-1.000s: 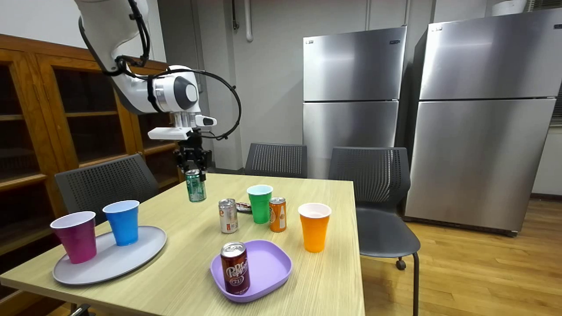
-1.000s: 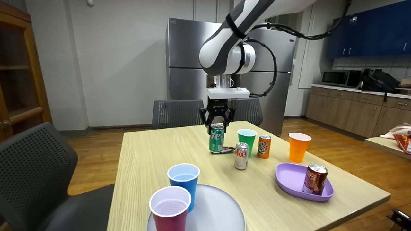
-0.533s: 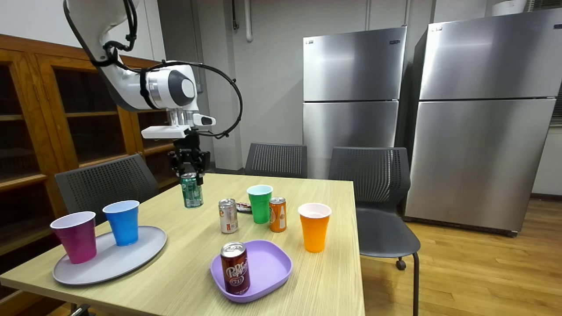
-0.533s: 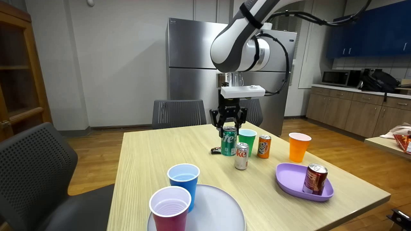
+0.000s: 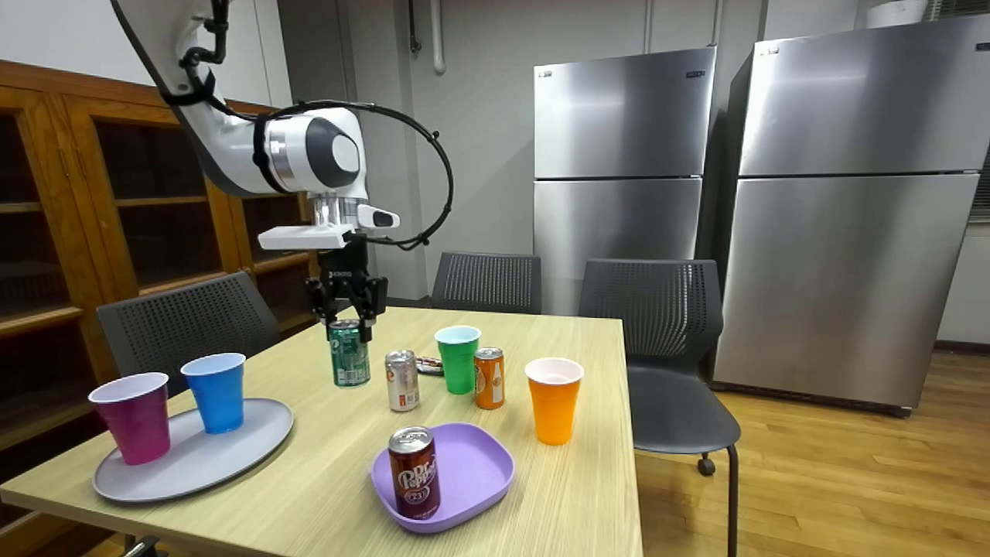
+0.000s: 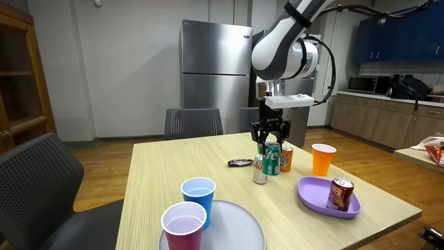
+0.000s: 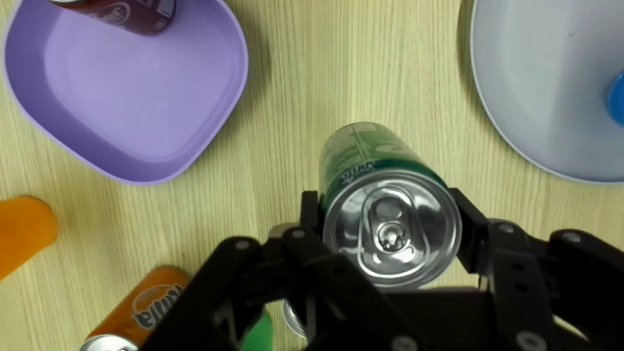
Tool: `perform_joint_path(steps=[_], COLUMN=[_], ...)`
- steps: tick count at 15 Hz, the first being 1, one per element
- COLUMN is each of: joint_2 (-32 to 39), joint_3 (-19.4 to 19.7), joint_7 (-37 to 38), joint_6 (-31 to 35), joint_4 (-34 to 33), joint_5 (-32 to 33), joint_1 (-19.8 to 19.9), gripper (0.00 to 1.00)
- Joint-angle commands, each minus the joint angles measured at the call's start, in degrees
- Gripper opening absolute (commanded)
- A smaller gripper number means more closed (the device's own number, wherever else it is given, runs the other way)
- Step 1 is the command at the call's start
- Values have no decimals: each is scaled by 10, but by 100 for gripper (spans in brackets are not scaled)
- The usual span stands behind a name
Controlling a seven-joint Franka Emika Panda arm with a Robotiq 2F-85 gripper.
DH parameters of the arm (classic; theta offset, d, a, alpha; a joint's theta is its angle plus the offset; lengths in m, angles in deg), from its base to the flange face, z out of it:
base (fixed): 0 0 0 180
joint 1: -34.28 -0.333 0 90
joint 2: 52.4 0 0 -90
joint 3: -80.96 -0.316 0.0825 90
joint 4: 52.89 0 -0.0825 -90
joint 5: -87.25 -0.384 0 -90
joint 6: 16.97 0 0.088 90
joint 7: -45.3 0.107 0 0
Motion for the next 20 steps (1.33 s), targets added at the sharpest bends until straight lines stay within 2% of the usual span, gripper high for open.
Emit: perform_joint_path(steps=[1, 10, 20], joint_2=[-40, -50, -38], joint_3=[-3, 13, 64], joint_7=[-31, -59, -17], joint_6=[13, 32, 32], joint_4=[48, 86, 87], joint_5=[-8, -4, 21], joint_1=[27, 64, 80], gripper=[38, 38, 38])
